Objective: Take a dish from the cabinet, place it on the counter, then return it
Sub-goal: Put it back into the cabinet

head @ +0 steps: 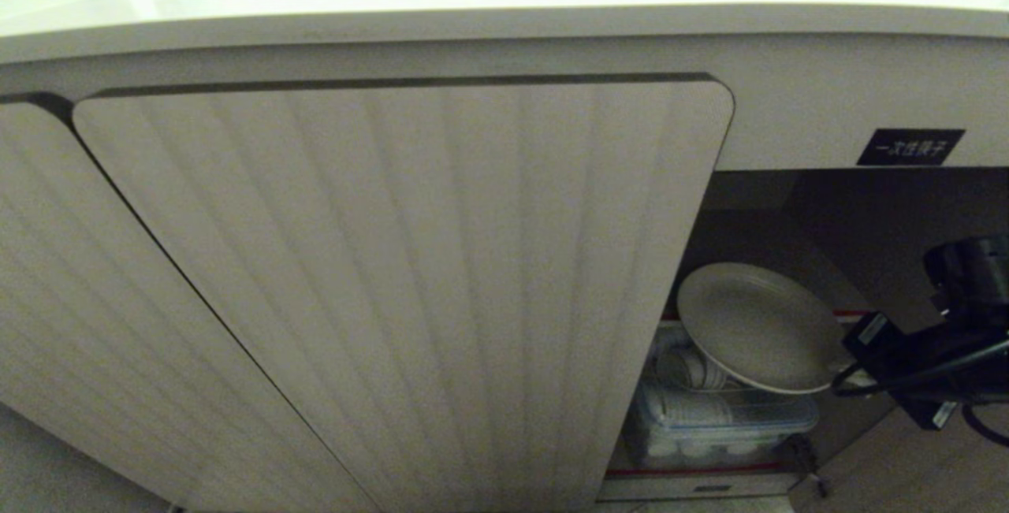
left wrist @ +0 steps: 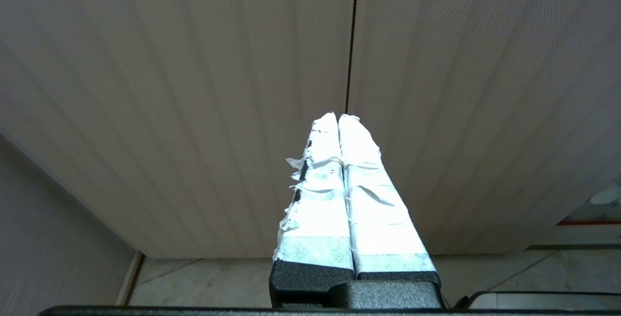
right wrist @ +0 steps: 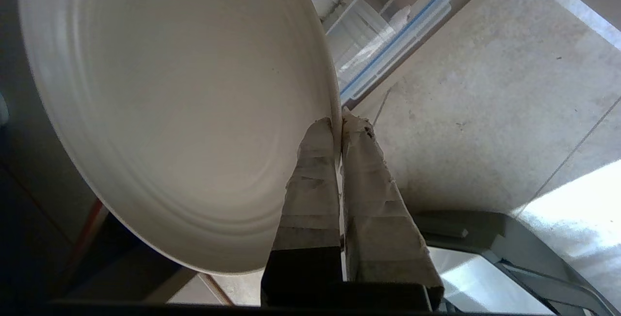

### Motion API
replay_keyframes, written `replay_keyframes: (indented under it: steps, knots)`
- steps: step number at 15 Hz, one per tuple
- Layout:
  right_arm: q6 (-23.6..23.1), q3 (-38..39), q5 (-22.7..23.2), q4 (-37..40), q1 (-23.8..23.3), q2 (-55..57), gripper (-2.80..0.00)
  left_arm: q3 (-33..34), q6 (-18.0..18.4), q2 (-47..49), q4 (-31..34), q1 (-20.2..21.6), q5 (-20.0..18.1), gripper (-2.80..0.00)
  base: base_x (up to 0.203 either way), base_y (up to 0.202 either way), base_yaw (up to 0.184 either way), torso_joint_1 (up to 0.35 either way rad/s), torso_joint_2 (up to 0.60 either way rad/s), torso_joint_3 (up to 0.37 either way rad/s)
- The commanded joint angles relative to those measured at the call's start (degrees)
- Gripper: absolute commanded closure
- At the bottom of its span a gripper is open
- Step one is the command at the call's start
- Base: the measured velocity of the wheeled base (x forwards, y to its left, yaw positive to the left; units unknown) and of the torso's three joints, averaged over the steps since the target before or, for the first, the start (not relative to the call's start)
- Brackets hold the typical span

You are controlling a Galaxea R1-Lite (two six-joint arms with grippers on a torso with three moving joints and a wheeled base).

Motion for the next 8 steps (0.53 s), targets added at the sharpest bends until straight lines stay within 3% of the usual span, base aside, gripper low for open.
replay_keyframes:
  steps: [1, 8]
  knots:
    - [0.5, -0.9, 0.0, -0.1, -0.1, 1.5, 0.00, 0.0, 0.0, 0.0, 0.0, 0.0, 0.0, 0.00, 0.000, 0.000, 0.000, 0.000, 0.00, 0.000]
    - [4.2, -5.4, 0.0, -2.0, -0.1, 6.1, 0.00, 0.0, 0.0, 0.0, 0.0, 0.0, 0.0, 0.00, 0.000, 0.000, 0.000, 0.000, 0.00, 0.000]
